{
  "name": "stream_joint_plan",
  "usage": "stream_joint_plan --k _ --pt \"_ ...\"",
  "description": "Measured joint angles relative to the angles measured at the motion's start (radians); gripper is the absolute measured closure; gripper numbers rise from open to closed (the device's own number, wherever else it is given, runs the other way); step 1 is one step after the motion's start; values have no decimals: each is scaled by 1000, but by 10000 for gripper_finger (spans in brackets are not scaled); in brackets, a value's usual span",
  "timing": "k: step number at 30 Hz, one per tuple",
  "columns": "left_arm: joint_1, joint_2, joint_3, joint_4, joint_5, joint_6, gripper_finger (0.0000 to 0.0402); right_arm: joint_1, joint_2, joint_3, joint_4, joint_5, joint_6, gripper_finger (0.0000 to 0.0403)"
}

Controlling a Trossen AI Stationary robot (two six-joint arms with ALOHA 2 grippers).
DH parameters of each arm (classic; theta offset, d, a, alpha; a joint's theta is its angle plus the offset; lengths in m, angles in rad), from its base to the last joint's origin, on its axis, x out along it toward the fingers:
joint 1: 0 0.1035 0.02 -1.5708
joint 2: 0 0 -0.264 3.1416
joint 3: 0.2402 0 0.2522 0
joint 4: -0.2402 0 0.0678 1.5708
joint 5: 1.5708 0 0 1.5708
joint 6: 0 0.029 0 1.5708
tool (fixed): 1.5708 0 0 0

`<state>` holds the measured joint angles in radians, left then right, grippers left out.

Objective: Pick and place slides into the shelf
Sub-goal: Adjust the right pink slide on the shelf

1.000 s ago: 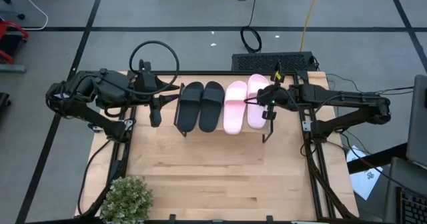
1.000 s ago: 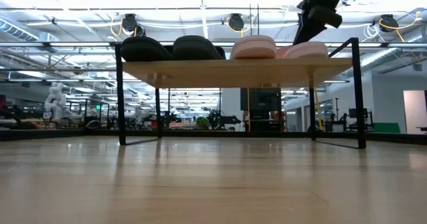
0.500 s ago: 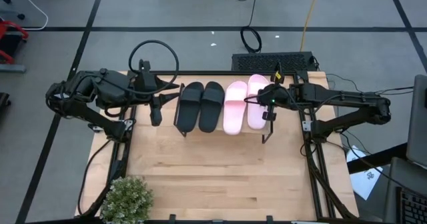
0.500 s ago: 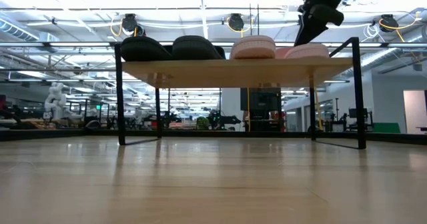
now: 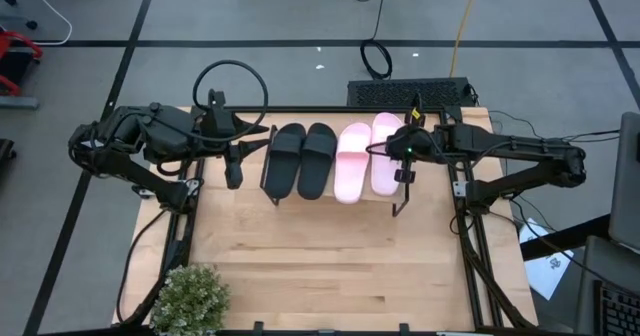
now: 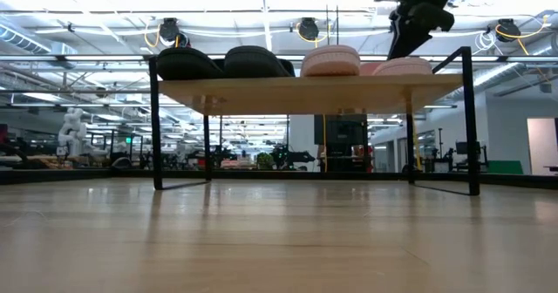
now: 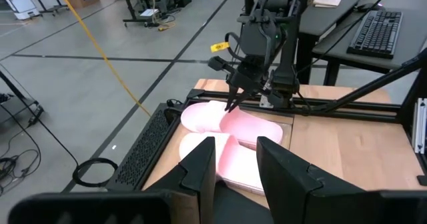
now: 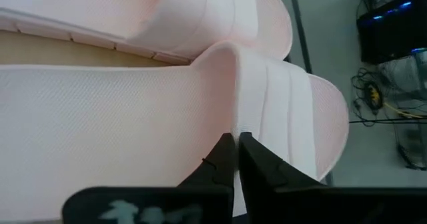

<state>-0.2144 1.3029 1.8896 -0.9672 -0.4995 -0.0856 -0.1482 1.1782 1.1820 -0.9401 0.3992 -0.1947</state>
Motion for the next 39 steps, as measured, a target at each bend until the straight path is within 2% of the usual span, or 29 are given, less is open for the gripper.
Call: stream_joint_plan --k 27,39 --pt "0 0 0 0 1 2 289 -138 89 -1 -33 -191 -19 403" --pt "0 0 0 -1 2 3 289 -143 107 1 -52 -243 -22 403"
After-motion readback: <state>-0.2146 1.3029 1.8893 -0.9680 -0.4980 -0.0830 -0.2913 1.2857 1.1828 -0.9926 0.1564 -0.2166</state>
